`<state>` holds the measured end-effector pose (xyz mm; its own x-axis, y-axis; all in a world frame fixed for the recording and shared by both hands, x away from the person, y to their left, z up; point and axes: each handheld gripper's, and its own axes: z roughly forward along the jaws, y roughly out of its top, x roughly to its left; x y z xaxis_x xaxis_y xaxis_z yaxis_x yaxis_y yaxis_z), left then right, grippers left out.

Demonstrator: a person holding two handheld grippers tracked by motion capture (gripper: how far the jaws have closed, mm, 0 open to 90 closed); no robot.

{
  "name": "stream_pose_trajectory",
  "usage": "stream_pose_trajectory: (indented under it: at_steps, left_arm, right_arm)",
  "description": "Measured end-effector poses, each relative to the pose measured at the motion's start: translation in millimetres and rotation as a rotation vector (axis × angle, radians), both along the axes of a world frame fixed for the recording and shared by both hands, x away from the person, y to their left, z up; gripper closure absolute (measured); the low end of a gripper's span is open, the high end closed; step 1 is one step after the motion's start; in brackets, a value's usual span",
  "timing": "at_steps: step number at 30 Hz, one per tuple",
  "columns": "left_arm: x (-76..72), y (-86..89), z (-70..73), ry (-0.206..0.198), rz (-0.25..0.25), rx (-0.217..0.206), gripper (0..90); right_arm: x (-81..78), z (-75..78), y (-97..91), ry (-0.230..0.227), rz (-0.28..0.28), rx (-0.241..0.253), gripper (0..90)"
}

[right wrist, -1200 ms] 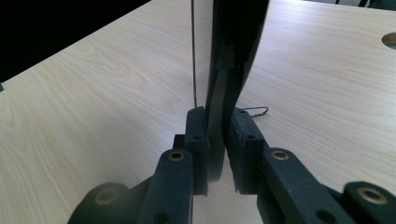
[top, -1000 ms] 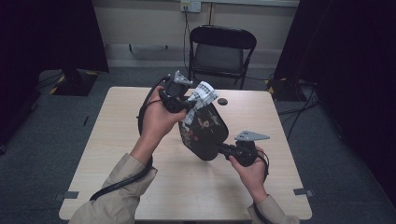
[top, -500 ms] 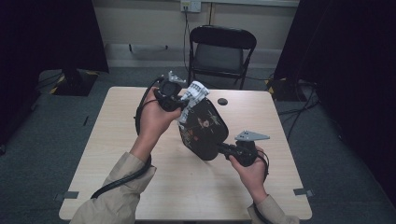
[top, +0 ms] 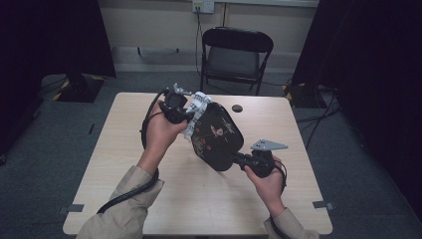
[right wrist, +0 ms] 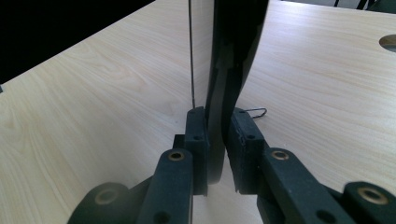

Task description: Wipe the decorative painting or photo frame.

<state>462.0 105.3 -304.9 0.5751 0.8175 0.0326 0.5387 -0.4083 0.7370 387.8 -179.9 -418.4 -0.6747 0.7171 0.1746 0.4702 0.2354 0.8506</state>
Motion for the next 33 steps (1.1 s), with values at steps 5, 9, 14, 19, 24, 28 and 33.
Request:
stream_pose_trajectory:
  at_steps: [5, 9, 14, 19, 24, 28, 33]
  left_arm:
    - [1.1, 4.2, -9.7, 0.018, 0.009, -0.001, 76.0]
    - [1.2, 7.4, -18.8, 0.026, 0.019, -0.004, 76.0]
    - [2.3, 11.4, -28.8, 0.039, 0.028, -0.009, 76.0]
    - [3.9, 13.8, -38.2, 0.053, 0.038, -0.02, 76.0]
    - [6.3, 18.2, -51.0, 0.068, 0.046, -0.024, 76.0]
    - [7.7, 19.9, -57.7, 0.073, 0.053, -0.028, 75.9]
    - [10.3, 23.0, -67.8, 0.085, 0.063, -0.034, 75.8]
  right_arm:
    - [0.0, 0.0, 0.2, -0.002, 0.0, 0.0, 79.2]
    - [-0.1, 0.1, 0.6, -0.004, 0.0, 0.0, 79.2]
    - [-0.1, 0.1, 0.8, -0.004, -0.001, 0.002, 79.2]
    - [-0.4, 0.2, 1.3, -0.007, 0.001, 0.001, 79.1]
    - [-0.7, 0.0, 1.5, -0.008, 0.001, 0.004, 79.1]
    - [-0.8, -0.2, 1.6, -0.009, 0.001, 0.006, 79.1]
    - [-0.9, -0.3, 1.6, -0.009, 0.0, 0.007, 79.1]
